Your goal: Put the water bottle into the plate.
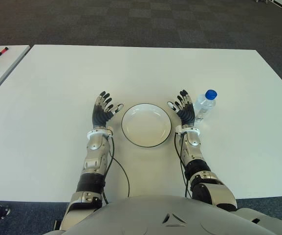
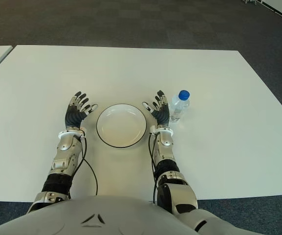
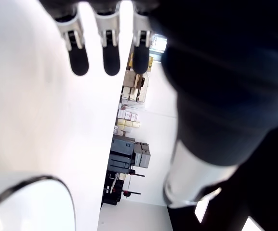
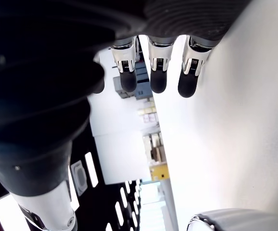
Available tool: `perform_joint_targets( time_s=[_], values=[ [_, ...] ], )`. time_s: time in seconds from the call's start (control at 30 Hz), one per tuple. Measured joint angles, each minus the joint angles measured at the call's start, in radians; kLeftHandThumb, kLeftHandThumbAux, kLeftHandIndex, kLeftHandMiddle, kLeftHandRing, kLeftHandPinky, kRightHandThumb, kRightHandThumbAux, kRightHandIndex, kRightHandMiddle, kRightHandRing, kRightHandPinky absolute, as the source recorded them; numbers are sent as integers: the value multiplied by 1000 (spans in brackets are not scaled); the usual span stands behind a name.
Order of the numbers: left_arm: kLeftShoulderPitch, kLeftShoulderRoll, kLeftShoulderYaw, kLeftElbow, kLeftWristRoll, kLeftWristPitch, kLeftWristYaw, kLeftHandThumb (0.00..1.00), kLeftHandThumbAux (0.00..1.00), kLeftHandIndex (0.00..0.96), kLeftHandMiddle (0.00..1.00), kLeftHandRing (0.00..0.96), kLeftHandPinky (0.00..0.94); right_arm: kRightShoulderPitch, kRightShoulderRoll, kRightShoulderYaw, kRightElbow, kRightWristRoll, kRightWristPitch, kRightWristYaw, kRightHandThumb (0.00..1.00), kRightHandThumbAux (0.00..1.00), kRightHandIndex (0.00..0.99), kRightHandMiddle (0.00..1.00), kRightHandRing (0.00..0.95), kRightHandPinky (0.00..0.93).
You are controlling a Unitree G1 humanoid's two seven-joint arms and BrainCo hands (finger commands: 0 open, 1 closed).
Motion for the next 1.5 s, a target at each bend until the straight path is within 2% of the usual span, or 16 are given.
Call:
perform_joint_targets(
  time_s=[0.17, 0.47, 0.63, 0.77, 0.97, 1.27, 1.5],
  values=[
    [0, 0, 1, 6, 0, -2, 0, 0, 945, 124, 145, 146, 188, 53, -8, 32, -89, -22, 3, -20, 82, 837, 71, 69, 68, 114],
    [-4, 0, 0, 13, 0, -2, 0, 0, 938, 127, 144, 145, 182, 125, -9, 70, -192, -28, -59, -6, 89, 844, 59, 60, 57, 106],
    [-4, 0, 0, 18, 0, -2, 0, 0, 940, 130, 149, 148, 190, 182, -8, 98, -352, -23, -68, 4, 99, 832, 49, 51, 51, 97],
    [-4, 0, 1, 18, 0, -8, 0, 0, 944, 130, 153, 152, 194, 237, -8, 133, -520, -33, -54, 6, 83, 830, 39, 41, 45, 90],
    [-5, 0, 0, 19, 0, -18, 0, 0, 950, 127, 155, 155, 195, 291, -16, 149, -686, -42, -29, 11, 34, 862, 35, 42, 45, 96],
    [-5, 0, 0, 19, -1, -18, 0, 0, 949, 124, 150, 151, 189, 323, -41, 147, -832, -52, -20, 16, 1, 882, 36, 41, 43, 89],
    [-6, 0, 0, 33, 0, -21, 0, 0, 933, 120, 141, 142, 181, 408, -42, 165, -980, -55, 32, 18, 0, 899, 39, 49, 45, 90]
  ],
)
